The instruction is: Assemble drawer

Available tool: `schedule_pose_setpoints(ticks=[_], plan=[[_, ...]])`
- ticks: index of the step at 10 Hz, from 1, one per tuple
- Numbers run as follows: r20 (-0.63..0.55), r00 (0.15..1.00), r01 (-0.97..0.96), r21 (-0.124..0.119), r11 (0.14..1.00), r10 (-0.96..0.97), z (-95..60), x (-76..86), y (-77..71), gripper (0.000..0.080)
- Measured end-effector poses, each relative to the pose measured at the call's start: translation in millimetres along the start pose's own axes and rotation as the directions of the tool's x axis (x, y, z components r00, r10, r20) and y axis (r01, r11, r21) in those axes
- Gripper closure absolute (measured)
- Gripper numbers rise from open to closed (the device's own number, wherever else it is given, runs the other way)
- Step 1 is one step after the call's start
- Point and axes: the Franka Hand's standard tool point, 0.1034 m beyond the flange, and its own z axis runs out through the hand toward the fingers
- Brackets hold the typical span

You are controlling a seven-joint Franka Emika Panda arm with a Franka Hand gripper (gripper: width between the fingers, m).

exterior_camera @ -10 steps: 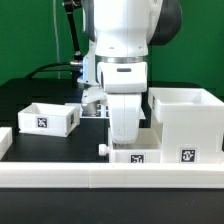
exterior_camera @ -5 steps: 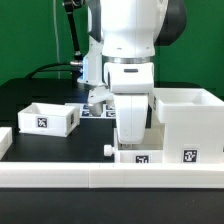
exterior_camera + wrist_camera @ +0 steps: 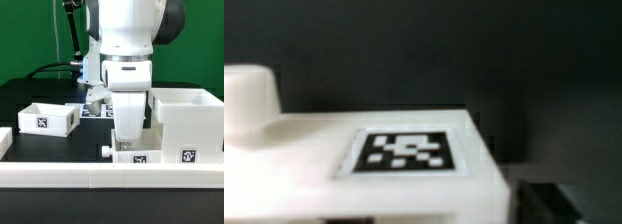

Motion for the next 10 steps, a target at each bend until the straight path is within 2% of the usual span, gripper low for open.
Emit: schedule_pose_setpoints(ticks=[1,2,5,7,9,10], plan=[[0.002,1.000,0.000,-0.010,1.000,0.000,-7.7,0.5,2.1,0.0248],[0.005,1.000,0.001,-0.020,1.000,-0.001,-15.4,0.2,5.5,0.0170],[0.019,1.000,-0.005,-0.044,0.999,0.006,-41.0,-10.4,15.1,0.0154],[0.033,0.999,-0.010,-0.044,0.999,0.011,-58.3,-33.7,26.1,0.0150],[0.037,0.999,-0.009,-0.049,0.999,0.011,-59.8,-53.7,37.7,0.0150],[0.035,0.999,-0.006,-0.049,0.999,0.008,-59.1,-53.9,37.7,0.0150]])
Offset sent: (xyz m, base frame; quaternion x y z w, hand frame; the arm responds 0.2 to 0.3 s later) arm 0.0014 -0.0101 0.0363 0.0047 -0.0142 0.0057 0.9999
